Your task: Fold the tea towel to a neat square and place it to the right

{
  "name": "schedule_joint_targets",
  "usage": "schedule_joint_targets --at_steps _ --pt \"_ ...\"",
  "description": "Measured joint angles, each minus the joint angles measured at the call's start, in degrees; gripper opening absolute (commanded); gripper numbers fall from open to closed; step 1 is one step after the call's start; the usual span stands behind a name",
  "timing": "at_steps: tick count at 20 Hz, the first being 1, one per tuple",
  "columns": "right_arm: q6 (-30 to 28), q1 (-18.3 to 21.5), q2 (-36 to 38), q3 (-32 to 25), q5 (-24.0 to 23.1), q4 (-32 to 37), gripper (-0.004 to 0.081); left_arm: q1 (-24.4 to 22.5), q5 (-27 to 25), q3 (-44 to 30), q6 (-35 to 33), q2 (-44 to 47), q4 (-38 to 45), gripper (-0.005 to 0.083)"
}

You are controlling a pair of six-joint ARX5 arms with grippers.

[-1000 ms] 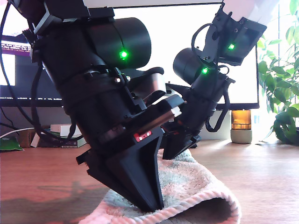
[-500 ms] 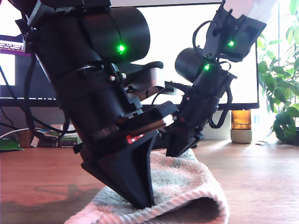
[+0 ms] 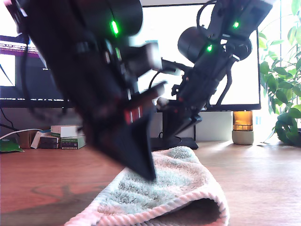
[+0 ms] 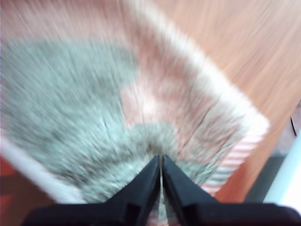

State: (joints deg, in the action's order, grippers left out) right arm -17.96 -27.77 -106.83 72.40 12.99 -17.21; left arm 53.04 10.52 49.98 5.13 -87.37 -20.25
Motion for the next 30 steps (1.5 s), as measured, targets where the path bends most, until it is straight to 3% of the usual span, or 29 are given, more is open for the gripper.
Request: schedule_joint_targets --at_steps 4,7,11,15,21,30 --pt "0.55 1.11 4.52 0.0 -0.07 -1.11 -0.0013 -0.28 -1.75 0.0 -1.68 5.46 -1.2 -0.0019" --pt "7.93 1.64 6.75 2.47 1.25 -3.52 -0.0013 -1.05 -4.44 0.0 -7.39 8.31 -2.64 -0.0019" --pt "7.98 1.84 9.31 3.23 0.61 -9.92 -0.0013 -3.54 -4.98 -0.44 -9.7 11.21 -0.11 -0.0019" --pt "7.58 2.21 13.22 1.18 -0.46 -9.14 -0.0013 -6.16 -4.66 -6.14 -11.28 18.1 5.27 -0.0019" --pt "7.58 2.27 28.39 -9.22 0.59 -5.73 -0.0013 -7.45 1.51 -20.17 -11.45 31.36 13.4 -0.0019" --pt "7.61 -1.4 55.69 -38.29 4.13 -0.13 -0.0013 -7.43 8.9 -27.08 -8.31 47.69 14.36 -0.0019"
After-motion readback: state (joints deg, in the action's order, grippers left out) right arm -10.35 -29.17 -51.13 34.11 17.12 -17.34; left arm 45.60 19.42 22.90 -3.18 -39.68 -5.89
